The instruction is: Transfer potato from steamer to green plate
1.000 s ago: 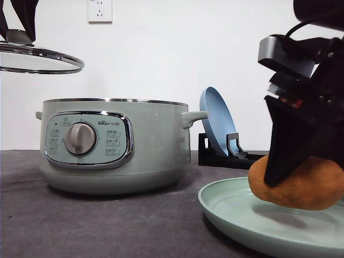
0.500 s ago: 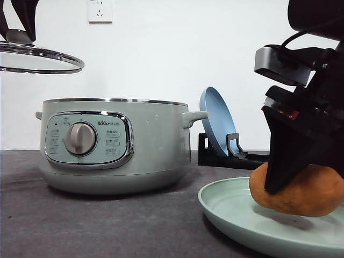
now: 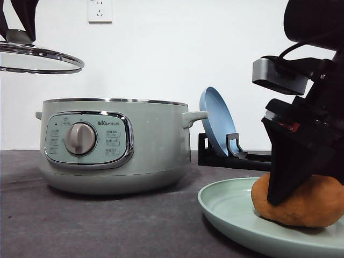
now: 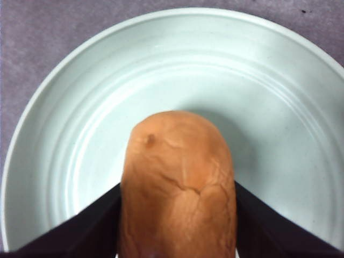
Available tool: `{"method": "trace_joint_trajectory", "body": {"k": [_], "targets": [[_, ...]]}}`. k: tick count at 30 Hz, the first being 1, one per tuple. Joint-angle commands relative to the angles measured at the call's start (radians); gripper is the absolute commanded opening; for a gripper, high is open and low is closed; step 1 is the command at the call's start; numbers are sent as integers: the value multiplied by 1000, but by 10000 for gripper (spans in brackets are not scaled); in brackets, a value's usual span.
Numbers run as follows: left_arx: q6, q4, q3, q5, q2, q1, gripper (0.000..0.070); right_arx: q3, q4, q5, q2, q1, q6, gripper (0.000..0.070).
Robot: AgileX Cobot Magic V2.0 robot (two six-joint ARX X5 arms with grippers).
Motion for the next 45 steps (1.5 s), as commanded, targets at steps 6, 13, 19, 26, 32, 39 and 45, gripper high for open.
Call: {"method": "trace_joint_trajectory", "body": {"k": [6, 13, 19, 26, 32, 39, 45], "targets": [[-3, 31, 45, 1, -2, 0, 0, 11, -1, 9, -8, 5, 3, 536], [-3, 32, 45, 2, -2, 0, 0, 92, -128, 7, -118, 5, 22, 625], [-4, 32, 45, 2, -2, 0, 0, 221, -293, 4, -259, 5, 33, 626], [-12, 31, 45, 2, -2, -2, 0, 363, -468, -1, -422, 6, 50, 657], [-21, 30, 45, 2, -2, -8, 0, 433, -560, 11, -544, 6, 86, 700], [-21, 27, 45, 2, -2, -31, 0, 466, -574, 24, -677, 6, 121, 700], [-21, 26, 45, 2, -2, -68, 0, 472, -575, 67, -753, 6, 123, 700]]}}
